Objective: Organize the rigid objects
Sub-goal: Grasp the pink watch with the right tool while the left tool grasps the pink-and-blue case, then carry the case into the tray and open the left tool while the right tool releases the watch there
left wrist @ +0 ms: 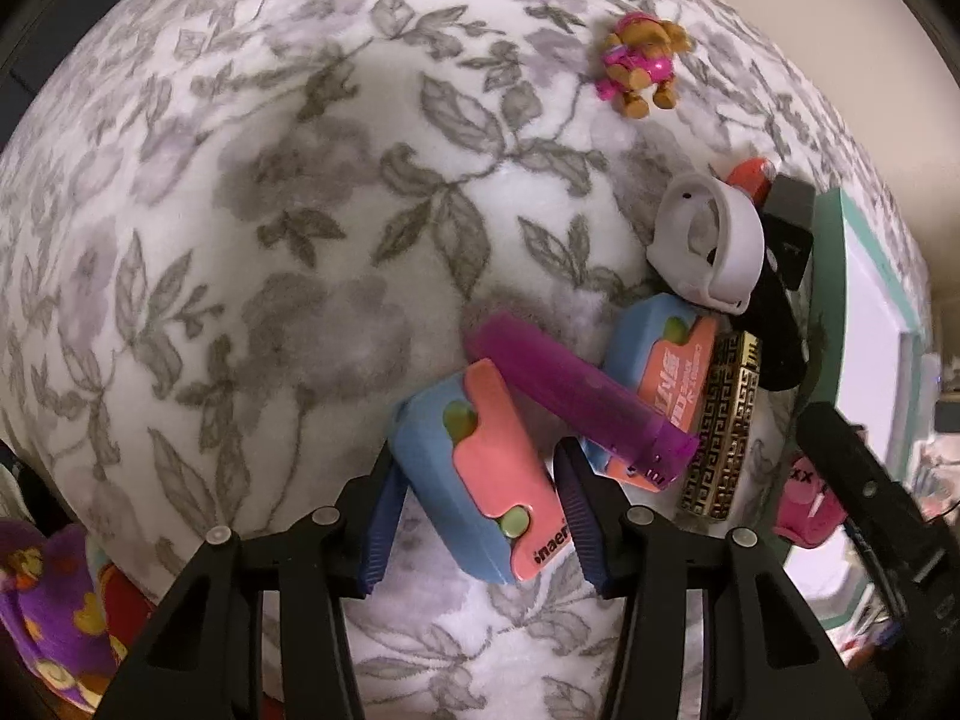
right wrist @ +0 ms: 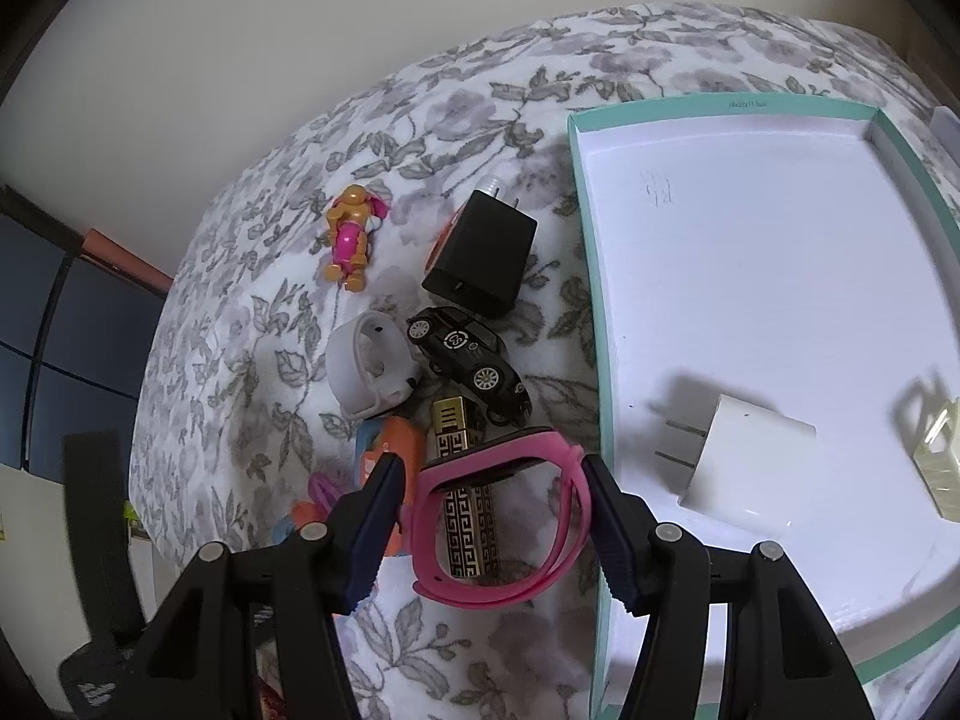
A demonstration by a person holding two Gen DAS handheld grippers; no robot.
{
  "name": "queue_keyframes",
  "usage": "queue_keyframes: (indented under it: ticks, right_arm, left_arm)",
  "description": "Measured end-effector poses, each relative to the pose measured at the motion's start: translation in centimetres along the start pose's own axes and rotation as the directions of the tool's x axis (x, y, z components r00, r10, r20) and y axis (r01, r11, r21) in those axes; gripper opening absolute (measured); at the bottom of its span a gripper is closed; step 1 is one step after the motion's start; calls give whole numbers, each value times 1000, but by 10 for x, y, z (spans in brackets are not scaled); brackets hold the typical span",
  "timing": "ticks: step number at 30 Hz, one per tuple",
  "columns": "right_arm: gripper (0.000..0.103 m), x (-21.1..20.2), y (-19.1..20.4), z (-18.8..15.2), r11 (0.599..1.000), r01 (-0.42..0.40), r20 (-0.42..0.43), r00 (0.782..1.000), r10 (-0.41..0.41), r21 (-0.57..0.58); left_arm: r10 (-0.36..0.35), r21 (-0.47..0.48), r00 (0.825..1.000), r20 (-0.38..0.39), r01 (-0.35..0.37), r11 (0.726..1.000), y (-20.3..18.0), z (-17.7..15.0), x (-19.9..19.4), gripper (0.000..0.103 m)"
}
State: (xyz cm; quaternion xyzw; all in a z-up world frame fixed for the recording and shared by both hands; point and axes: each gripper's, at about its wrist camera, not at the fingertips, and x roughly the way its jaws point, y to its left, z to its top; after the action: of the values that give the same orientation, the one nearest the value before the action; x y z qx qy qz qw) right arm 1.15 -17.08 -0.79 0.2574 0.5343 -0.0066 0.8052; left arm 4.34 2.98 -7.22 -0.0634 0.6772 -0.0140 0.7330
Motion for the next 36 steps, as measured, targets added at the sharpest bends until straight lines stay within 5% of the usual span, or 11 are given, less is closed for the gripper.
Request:
queue_keyframes:
  ticks: [15, 17, 30, 36]
  right_arm:
    - [62, -10, -3, 1, 1000, -14, 15, 1000, 14, 8]
    - [62, -12, -4, 2, 1000, -4, 19, 1000, 4, 6]
    - [62, -18, -14, 5, 999, -13, 28, 1000, 12, 37]
    - [62, -45, -34, 20, 995, -42, 99, 995, 32, 95]
  left_arm:
    - [-15, 8, 999, 44, 14, 1000, 0, -4, -23, 33]
    - [-12, 11, 997, 75, 12, 1000, 0, -4, -33, 21]
    - [-83, -23, 991, 109, 86, 996, 12, 1, -59, 21]
    - [-163, 23, 963, 213, 162, 986, 5, -3, -95, 21]
